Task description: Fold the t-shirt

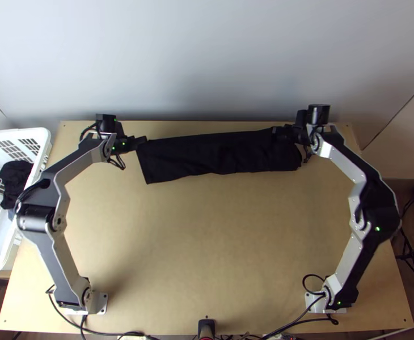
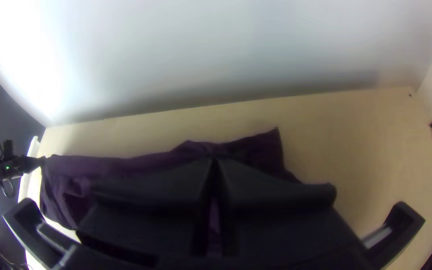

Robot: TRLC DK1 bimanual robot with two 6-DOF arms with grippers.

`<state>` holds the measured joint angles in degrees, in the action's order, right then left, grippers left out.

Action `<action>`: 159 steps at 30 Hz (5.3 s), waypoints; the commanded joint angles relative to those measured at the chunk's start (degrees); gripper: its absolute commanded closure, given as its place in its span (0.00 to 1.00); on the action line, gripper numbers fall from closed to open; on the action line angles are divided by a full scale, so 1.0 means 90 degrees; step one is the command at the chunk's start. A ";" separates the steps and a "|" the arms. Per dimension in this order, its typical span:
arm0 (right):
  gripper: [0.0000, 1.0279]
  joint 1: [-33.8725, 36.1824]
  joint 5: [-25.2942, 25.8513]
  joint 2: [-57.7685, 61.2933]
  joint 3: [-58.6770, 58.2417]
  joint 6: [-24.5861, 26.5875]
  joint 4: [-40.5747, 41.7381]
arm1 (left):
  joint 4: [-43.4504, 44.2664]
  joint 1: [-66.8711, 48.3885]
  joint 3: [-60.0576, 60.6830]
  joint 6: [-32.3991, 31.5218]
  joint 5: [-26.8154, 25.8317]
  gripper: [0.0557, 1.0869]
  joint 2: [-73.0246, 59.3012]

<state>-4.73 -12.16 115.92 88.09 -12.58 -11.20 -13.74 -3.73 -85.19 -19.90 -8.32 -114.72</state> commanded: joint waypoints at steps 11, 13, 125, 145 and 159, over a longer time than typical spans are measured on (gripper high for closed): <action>0.22 0.0008 0.0228 0.0538 -0.0198 -0.0038 0.0053 | -0.0915 -0.0035 -0.0544 -0.0074 0.0016 0.12 -0.0672; 0.03 0.0106 0.0228 0.0265 -0.0208 -0.0175 0.0024 | -0.0925 0.0014 -0.0544 -0.0191 -0.0004 0.07 -0.0447; 0.03 -0.0880 0.0228 -0.4892 -0.3382 -0.0741 -0.1011 | -0.2565 -0.0445 0.0413 0.0082 -0.1674 0.97 0.1516; 0.03 -0.0793 0.0238 -0.5643 -0.4241 -0.0741 -0.0962 | -0.2858 -0.2008 -0.1755 -0.0494 -0.1176 0.97 0.0022; 0.03 -0.0734 0.0238 -0.6112 -0.4857 -0.0761 -0.0816 | -0.2907 -0.2740 -0.3259 -0.0904 -0.1078 0.97 -0.0906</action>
<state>-11.49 -10.07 62.81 46.83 -19.29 -19.27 -39.79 -25.36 -107.55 -26.22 -18.37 -118.63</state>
